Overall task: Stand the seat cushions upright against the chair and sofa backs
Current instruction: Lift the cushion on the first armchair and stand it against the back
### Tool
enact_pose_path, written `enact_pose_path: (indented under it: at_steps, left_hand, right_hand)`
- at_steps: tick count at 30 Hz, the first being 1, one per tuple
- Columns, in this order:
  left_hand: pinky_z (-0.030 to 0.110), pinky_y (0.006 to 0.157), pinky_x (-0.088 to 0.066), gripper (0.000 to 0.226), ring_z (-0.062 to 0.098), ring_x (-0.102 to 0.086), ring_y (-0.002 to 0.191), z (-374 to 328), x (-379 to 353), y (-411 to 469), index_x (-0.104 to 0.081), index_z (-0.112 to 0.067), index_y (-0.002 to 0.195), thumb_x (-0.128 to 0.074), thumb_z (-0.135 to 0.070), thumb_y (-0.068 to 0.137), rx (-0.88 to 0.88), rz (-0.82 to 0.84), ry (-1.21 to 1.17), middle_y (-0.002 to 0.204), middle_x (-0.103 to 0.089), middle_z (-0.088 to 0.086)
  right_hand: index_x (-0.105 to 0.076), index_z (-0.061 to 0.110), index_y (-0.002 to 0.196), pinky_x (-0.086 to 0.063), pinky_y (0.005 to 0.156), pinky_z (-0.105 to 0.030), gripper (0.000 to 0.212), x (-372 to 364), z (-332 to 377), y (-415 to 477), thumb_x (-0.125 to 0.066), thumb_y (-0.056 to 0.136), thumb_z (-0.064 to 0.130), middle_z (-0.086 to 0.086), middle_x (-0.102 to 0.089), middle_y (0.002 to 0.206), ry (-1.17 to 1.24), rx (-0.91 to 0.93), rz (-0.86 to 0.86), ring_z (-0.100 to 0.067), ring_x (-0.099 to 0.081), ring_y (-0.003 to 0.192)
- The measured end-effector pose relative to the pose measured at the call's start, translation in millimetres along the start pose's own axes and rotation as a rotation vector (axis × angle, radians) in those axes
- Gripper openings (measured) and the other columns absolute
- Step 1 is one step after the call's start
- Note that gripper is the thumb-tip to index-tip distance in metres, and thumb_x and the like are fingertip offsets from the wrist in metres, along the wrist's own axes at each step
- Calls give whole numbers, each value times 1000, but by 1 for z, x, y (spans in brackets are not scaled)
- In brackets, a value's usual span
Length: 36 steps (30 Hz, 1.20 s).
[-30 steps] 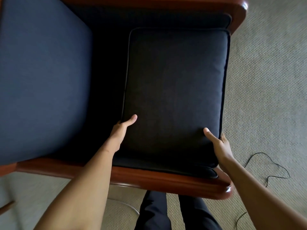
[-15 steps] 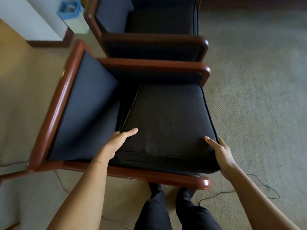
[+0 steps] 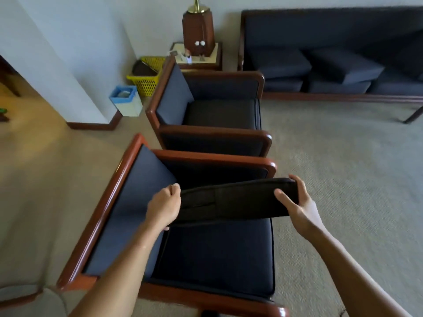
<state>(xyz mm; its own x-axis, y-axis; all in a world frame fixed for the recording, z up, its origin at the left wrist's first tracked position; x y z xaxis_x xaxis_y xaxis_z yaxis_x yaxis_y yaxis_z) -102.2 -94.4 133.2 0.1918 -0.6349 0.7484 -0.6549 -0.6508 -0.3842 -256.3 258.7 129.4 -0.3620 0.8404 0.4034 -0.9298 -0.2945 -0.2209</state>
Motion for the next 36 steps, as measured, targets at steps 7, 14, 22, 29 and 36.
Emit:
enact_pose_path:
  at_steps: [7,14,22,29,36]
  left_hand:
    - [71,118,-11,114,41,-25,152,-60,-56,-35,-37,-22,158,-29,-101,76,-606,-100,537,161,-34,14]
    - [62,102,-44,124,42,-52,122,-109,-148,-80,-12,-11,158,-83,-56,67,-876,122,814,145,-45,20]
    - [43,76,-59,92,31,-68,96,-110,-101,-71,-50,-15,138,-82,-35,55,-1031,23,545,114,-67,3]
    - [39,103,-49,87,12,-60,119,-105,-19,-44,-56,-28,141,-94,-39,64,-925,86,141,129,-65,-16]
    - [38,95,-55,97,10,-58,122,-9,-27,-1,-38,-58,137,-84,-19,61,-511,166,-151,132,-55,-13]
  right_hand:
    - [-10,43,161,-54,78,-17,122,3,-45,16,-73,77,-19,25,-42,140,-129,3,314,7,-60,110]
    - [-54,23,109,-51,70,-6,34,-23,-105,19,-69,92,-3,3,-62,104,25,-214,277,21,-64,79]
    - [-19,75,144,-32,119,-40,94,-16,-62,8,-81,77,51,5,-27,168,-190,131,266,-14,-28,153]
    - [-56,23,119,-53,69,-32,75,-8,39,0,-98,58,39,6,-67,98,-218,421,163,-15,-67,84]
    - [-50,29,122,-47,86,-32,77,-78,85,-7,-88,61,56,6,-59,111,-497,513,185,-16,-57,98]
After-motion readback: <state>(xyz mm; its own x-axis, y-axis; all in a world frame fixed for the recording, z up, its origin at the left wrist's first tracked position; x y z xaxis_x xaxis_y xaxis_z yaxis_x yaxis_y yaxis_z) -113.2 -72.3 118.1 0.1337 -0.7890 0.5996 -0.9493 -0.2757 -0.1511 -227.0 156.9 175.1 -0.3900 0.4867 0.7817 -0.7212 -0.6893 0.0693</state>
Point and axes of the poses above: each hand's wrist, its own y-axis towards the middle knuckle, its own x-axis out of the back of the hand, z = x × y, the point moved 8 cm from there along y, towards the middle knuckle
